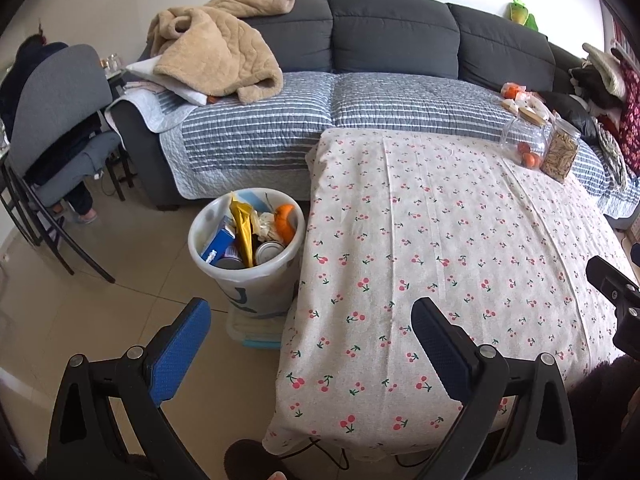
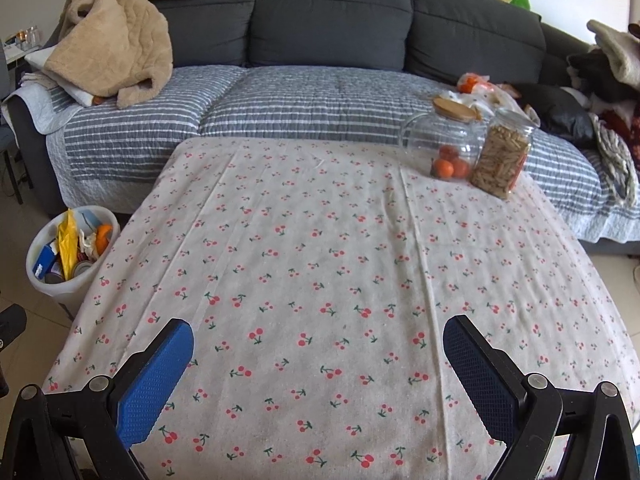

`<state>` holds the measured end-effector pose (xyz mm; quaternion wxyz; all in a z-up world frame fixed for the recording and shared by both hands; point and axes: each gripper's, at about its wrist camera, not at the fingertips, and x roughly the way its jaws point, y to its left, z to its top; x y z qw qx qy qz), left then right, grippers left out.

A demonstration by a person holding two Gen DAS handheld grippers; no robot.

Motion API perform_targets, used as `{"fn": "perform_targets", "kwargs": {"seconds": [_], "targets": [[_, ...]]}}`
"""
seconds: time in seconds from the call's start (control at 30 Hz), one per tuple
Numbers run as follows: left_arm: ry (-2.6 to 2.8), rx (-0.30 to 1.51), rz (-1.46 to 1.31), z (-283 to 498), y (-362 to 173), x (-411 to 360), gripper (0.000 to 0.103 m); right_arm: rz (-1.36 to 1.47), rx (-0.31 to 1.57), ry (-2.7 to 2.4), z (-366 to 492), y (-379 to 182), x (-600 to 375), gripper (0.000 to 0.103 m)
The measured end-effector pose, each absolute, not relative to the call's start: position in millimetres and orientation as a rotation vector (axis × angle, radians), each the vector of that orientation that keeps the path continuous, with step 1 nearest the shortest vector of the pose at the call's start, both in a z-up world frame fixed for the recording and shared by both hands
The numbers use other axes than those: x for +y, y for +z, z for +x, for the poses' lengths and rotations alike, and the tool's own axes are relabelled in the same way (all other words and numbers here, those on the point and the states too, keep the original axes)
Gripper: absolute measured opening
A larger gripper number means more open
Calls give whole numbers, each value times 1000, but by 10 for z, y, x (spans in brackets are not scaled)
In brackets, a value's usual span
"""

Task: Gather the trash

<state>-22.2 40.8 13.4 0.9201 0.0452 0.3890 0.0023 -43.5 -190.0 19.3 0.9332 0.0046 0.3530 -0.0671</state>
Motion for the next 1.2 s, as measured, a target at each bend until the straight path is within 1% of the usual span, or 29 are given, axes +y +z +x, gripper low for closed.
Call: {"fn": "perform_targets", "kwargs": {"seconds": [1.2], "targets": [[7, 793, 95, -230, 144, 427, 102, 2, 720, -133, -445, 191, -1825, 102]]}}
